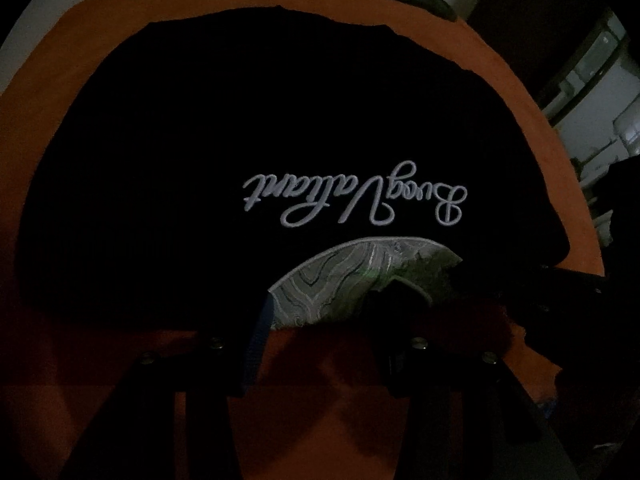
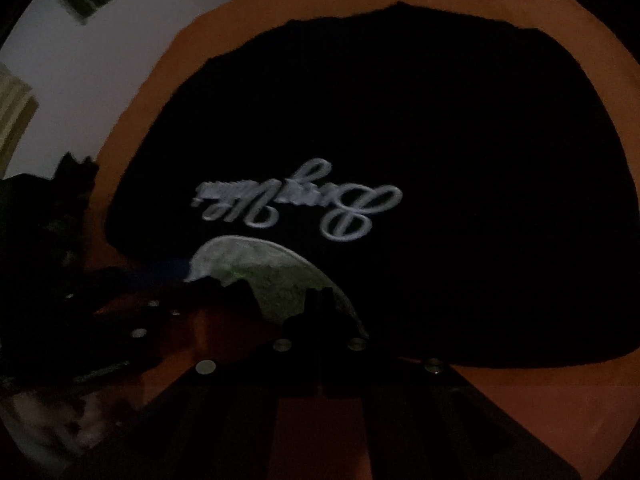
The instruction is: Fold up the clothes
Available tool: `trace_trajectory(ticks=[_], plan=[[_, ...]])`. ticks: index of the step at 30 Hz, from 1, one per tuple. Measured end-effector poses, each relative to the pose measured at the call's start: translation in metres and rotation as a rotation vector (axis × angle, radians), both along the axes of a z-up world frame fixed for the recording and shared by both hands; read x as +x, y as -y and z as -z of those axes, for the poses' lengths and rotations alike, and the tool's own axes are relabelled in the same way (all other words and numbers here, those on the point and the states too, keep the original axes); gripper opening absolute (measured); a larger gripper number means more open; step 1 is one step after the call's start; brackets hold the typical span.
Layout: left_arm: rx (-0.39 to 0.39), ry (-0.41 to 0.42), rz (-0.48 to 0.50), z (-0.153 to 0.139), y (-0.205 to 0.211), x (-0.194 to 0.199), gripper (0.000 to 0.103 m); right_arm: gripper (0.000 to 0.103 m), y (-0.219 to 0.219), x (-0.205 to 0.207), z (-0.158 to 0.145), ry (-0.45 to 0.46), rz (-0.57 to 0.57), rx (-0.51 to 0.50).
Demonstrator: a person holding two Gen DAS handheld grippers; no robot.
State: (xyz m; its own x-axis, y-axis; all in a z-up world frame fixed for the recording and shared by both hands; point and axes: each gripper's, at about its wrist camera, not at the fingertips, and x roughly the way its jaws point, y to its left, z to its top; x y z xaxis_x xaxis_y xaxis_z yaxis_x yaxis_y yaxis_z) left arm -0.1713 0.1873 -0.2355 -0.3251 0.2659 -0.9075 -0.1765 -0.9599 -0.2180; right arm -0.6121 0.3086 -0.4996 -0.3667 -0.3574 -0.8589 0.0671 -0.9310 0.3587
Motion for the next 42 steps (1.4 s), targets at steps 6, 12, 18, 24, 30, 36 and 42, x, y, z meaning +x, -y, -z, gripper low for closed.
trace_trajectory(ticks=[6, 12, 18, 24, 30, 36, 42], plan=[[-0.005, -0.001, 0.016, 0.002, -0.002, 0.003, 0.048, 0.0, 0.017, -0.002, -0.002, -0.012, -0.063, -0.035], [0.014, 0.002, 0.004, 0.005, 0.004, 0.006, 0.048, 0.0, 0.023, -0.01, 0.004, 0.007, -0.081, -0.033], [0.008, 0.005, -0.001, 0.006, 0.006, 0.009, 0.048, 0.0, 0.016, -0.014, 0.019, 0.058, -0.058, -0.032], [0.003, 0.005, -0.012, 0.006, 0.017, 0.013, 0.045, 0.0, 0.002, -0.008, 0.021, 0.077, -0.01, -0.024], [-0.016, 0.02, -0.097, 0.012, 0.052, 0.011, 0.045, 0.0, -0.023, -0.003, 0.027, 0.116, 0.065, -0.057], [-0.068, 0.001, -0.105, 0.009, 0.072, 0.018, 0.045, 0.0, -0.044, 0.005, 0.021, 0.11, 0.139, 0.001], [-0.078, -0.004, -0.101, 0.009, 0.086, 0.022, 0.045, 0.0, -0.106, 0.013, 0.026, 0.131, 0.221, -0.019]])
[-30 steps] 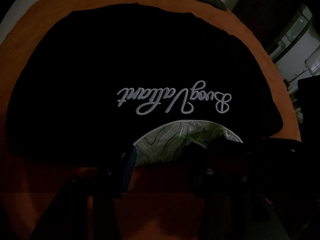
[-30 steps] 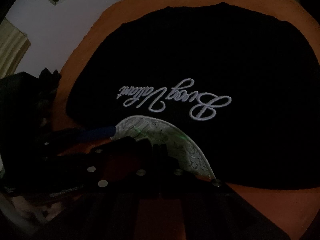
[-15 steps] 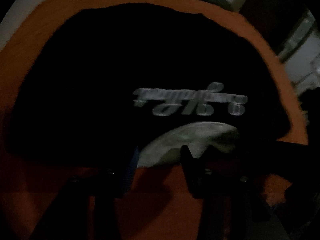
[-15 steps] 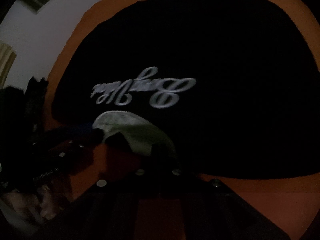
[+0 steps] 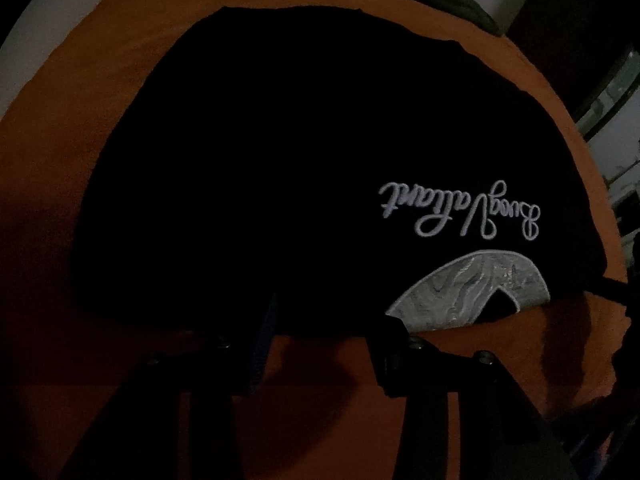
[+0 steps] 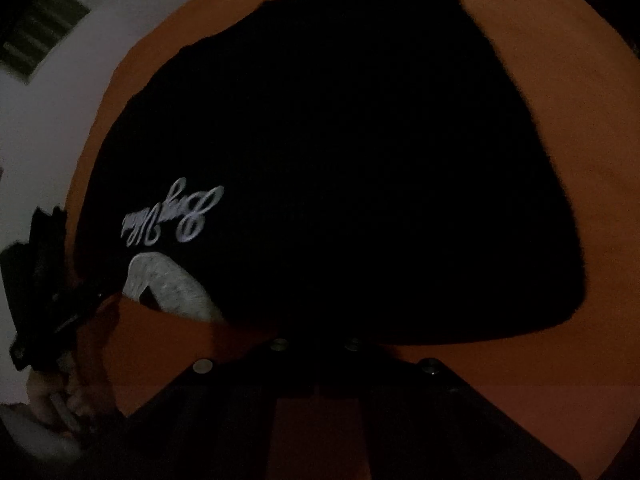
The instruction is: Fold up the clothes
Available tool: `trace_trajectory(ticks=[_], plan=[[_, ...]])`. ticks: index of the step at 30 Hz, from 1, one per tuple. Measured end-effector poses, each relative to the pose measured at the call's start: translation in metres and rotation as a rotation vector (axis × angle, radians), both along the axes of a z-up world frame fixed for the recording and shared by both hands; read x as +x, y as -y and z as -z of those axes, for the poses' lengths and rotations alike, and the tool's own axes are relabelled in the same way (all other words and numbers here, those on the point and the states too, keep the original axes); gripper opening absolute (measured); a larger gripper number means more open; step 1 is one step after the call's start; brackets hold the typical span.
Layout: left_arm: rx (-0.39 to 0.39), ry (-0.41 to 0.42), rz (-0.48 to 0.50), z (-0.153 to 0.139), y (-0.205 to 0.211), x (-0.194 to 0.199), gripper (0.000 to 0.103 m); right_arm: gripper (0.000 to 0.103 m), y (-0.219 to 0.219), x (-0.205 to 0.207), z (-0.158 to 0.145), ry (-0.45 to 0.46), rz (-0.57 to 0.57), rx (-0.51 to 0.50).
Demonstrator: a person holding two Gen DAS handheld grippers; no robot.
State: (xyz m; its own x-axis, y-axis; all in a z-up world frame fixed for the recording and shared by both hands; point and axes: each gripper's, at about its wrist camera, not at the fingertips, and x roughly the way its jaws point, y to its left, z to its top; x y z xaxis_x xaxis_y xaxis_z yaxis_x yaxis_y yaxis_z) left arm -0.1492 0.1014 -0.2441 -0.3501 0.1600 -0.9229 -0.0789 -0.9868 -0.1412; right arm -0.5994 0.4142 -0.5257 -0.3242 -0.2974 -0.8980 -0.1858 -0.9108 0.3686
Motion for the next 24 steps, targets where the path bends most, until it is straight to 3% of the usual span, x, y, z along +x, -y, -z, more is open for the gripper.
trace_trajectory(ticks=[7, 10, 14, 16, 21, 24], plan=[[-0.06, -0.022, -0.049, -0.006, 0.028, 0.001, 0.045, 0.0, -0.079, 0.025, -0.011, 0.022, 0.114, 0.053], [-0.067, -0.025, -0.067, -0.008, 0.042, 0.003, 0.045, 0.0, -0.086, 0.028, -0.01, 0.025, 0.159, 0.061], [-0.24, -0.064, -0.088, -0.01, 0.045, 0.01, 0.045, 0.0, -0.1, 0.035, -0.012, 0.023, 0.177, 0.058], [-0.222, -0.058, -0.091, -0.009, 0.05, 0.012, 0.045, 0.0, -0.107, 0.039, -0.015, 0.014, 0.194, 0.082], [-0.209, -0.053, -0.117, -0.021, 0.07, -0.033, 0.045, 0.0, -0.137, 0.052, -0.013, 0.037, 0.268, 0.115], [-0.205, -0.048, -0.125, -0.017, 0.078, -0.032, 0.045, 0.0, -0.147, 0.057, -0.013, 0.038, 0.291, 0.084]])
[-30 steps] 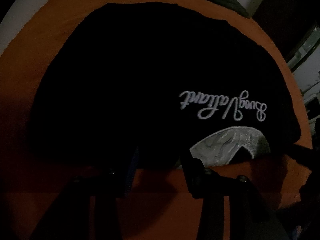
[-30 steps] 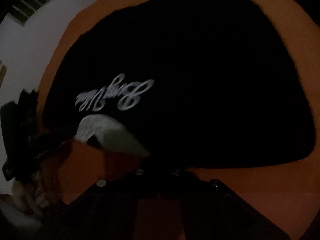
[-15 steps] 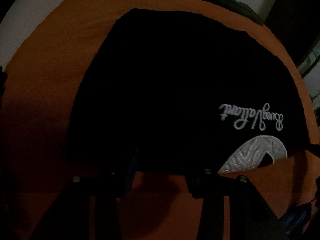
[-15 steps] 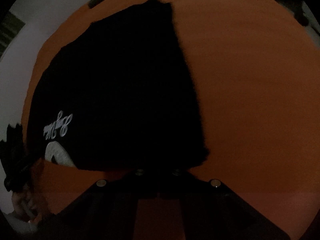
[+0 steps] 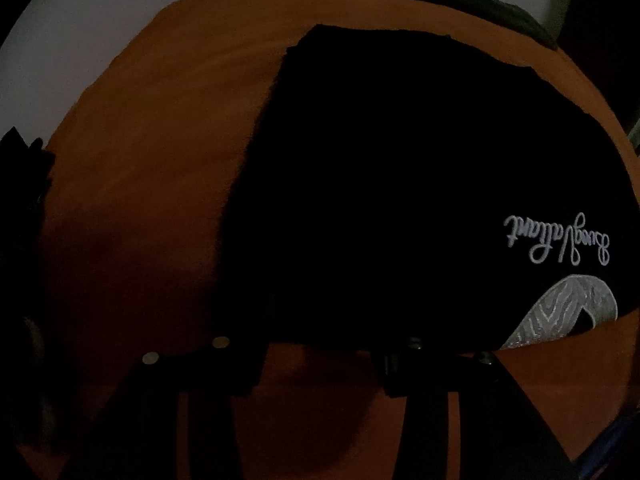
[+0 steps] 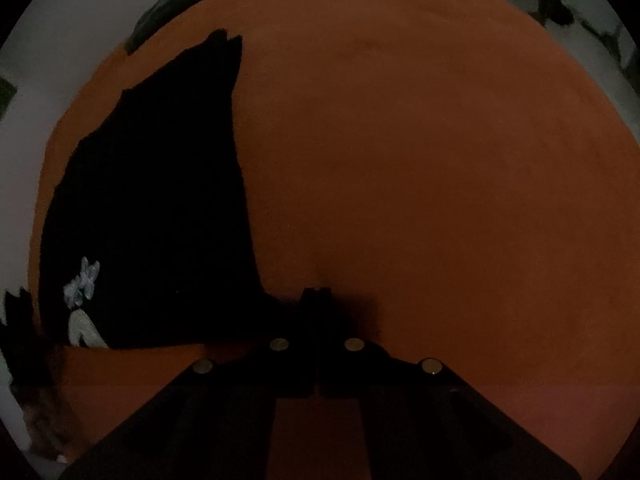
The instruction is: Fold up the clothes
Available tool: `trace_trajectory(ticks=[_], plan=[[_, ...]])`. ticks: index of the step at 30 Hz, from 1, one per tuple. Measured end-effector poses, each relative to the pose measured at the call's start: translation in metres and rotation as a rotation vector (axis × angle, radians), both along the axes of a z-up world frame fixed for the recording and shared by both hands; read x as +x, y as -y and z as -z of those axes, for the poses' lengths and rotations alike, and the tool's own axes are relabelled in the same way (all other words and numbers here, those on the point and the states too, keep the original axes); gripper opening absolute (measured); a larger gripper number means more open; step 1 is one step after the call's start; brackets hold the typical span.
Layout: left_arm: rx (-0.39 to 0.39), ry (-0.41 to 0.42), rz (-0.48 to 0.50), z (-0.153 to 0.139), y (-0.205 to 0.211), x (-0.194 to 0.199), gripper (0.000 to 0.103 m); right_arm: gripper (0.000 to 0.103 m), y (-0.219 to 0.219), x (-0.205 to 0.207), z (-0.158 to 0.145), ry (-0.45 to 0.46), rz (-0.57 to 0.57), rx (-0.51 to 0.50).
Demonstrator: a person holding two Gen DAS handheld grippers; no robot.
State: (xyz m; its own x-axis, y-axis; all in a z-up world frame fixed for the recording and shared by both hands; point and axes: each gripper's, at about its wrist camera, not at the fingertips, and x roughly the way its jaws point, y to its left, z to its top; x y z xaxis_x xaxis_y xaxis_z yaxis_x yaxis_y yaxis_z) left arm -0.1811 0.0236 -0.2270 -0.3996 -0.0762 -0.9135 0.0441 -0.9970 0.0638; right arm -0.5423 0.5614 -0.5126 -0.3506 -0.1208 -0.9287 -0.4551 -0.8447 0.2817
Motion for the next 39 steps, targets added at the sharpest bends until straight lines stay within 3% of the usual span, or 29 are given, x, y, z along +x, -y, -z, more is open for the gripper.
trace_trajectory(ticks=[3, 5, 7, 9, 15, 17, 19, 21, 25, 29, 36, 39], plan=[[-0.001, -0.013, 0.037, -0.008, 0.012, 0.001, 0.045, 0.002, -0.004, 0.004, -0.011, -0.054, 0.005, -0.028], [0.022, -0.022, 0.038, -0.016, 0.026, 0.003, 0.046, 0.021, -0.005, 0.007, -0.016, -0.092, 0.008, -0.066], [0.038, -0.033, 0.025, -0.027, 0.043, 0.003, 0.046, 0.028, -0.01, 0.012, -0.018, -0.132, 0.017, -0.138], [0.047, -0.036, 0.008, -0.026, 0.049, -0.006, 0.047, 0.028, -0.023, 0.024, -0.018, -0.148, 0.014, -0.212], [0.067, -0.04, -0.092, -0.007, 0.079, -0.019, 0.047, 0.028, -0.025, 0.025, -0.022, -0.154, 0.04, -0.283], [0.061, -0.04, -0.103, -0.001, 0.07, -0.029, 0.047, 0.004, -0.019, 0.019, -0.018, -0.135, 0.022, -0.274], [0.059, -0.039, -0.1, 0.015, 0.048, -0.049, 0.047, 0.003, -0.014, 0.018, -0.019, -0.125, 0.014, -0.248], [0.056, -0.03, -0.099, 0.013, 0.043, -0.036, 0.047, 0.003, -0.011, 0.021, -0.024, -0.126, 0.022, -0.226], [0.054, 0.036, -0.139, 0.027, 0.05, -0.046, 0.05, 0.003, -0.006, 0.018, -0.01, -0.096, 0.038, -0.234], [0.099, 0.03, -0.165, 0.013, 0.069, -0.036, 0.05, 0.003, -0.002, 0.017, -0.004, -0.102, 0.045, -0.241], [0.076, 0.032, -0.148, 0.007, 0.079, -0.035, 0.053, 0.004, 0.001, 0.011, 0.002, -0.091, 0.03, -0.243], [0.039, 0.027, -0.167, 0.001, 0.089, -0.025, 0.053, 0.004, 0.004, 0.009, -0.003, -0.076, 0.013, -0.149]])
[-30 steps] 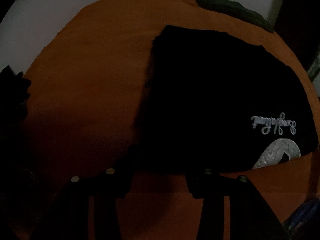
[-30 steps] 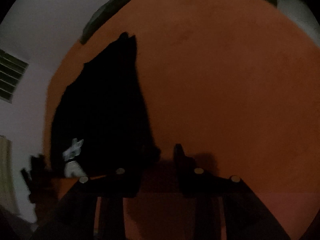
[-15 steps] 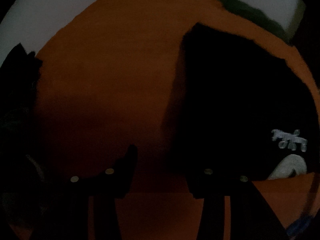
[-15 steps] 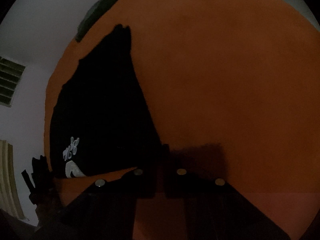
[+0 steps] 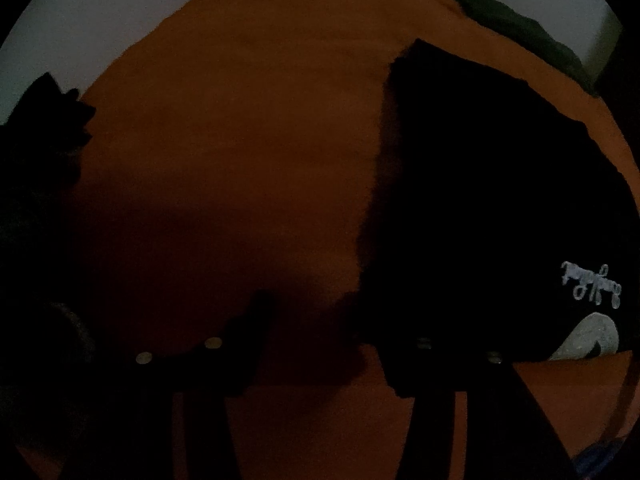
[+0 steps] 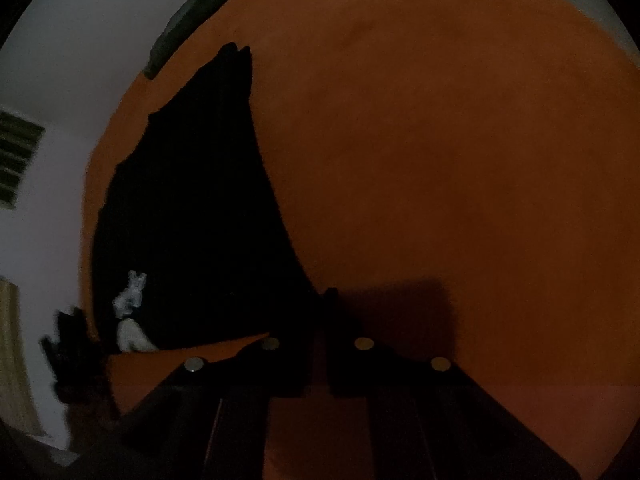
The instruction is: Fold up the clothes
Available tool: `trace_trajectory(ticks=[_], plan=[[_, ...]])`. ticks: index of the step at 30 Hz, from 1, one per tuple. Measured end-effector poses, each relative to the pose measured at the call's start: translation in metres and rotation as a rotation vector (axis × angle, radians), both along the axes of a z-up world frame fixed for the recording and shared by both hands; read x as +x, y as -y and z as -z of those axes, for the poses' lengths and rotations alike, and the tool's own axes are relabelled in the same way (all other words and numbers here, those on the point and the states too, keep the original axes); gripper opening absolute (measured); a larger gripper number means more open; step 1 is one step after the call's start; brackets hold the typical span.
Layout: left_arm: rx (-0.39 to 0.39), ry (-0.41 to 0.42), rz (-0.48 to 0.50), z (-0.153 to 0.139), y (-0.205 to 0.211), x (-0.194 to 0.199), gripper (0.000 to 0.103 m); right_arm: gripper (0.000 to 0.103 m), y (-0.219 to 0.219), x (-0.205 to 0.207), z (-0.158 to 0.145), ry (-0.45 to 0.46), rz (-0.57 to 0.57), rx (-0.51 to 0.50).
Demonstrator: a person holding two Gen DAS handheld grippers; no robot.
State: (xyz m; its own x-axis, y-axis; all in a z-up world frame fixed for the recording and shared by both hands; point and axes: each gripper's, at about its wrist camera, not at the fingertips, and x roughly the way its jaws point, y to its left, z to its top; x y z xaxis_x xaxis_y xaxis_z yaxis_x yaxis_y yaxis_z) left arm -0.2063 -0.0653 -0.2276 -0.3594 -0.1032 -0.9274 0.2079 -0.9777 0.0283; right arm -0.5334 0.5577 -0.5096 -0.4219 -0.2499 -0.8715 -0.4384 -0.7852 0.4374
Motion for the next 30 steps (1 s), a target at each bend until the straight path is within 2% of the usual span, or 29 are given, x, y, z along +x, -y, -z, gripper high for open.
trace_trajectory(ticks=[3, 5, 9, 11, 14, 17, 21, 23, 26, 28, 30], plan=[[-0.003, 0.013, -0.054, 0.001, 0.018, 0.002, 0.053, 0.004, 0.009, -0.002, -0.01, -0.006, -0.034, 0.115], [-0.005, 0.004, -0.05, -0.004, 0.023, 0.002, 0.053, 0.005, 0.015, -0.003, -0.02, -0.026, -0.052, 0.194], [0.007, -0.054, 0.018, -0.025, 0.012, 0.01, 0.053, 0.004, 0.032, -0.008, -0.046, -0.087, -0.092, 0.37], [-0.004, -0.064, 0.061, -0.026, 0.001, 0.01, 0.053, 0.005, 0.046, -0.015, -0.057, -0.126, -0.134, 0.42], [-0.022, -0.078, 0.126, -0.027, -0.016, 0.011, 0.053, 0.005, 0.066, -0.025, -0.068, -0.175, -0.204, 0.436], [-0.076, -0.012, 0.165, -0.002, -0.025, -0.003, 0.053, 0.005, 0.091, -0.036, -0.067, -0.191, -0.279, 0.449], [-0.029, 0.037, 0.117, 0.018, -0.008, -0.004, 0.056, 0.004, 0.105, -0.045, -0.046, -0.117, -0.334, 0.393], [-0.019, 0.031, 0.108, 0.018, -0.002, -0.004, 0.059, 0.004, 0.094, -0.043, -0.035, -0.07, -0.302, 0.37], [-0.049, 0.033, 0.12, 0.018, -0.004, -0.007, 0.06, 0.004, 0.077, -0.04, -0.019, 0.0, -0.251, 0.336], [-0.02, 0.029, 0.11, 0.01, -0.005, -0.005, 0.06, 0.004, 0.064, -0.037, -0.013, 0.023, -0.21, 0.299], [0.099, 0.004, 0.108, -0.002, -0.007, -0.005, 0.06, 0.004, 0.055, -0.035, -0.016, 0.012, -0.18, 0.264]])
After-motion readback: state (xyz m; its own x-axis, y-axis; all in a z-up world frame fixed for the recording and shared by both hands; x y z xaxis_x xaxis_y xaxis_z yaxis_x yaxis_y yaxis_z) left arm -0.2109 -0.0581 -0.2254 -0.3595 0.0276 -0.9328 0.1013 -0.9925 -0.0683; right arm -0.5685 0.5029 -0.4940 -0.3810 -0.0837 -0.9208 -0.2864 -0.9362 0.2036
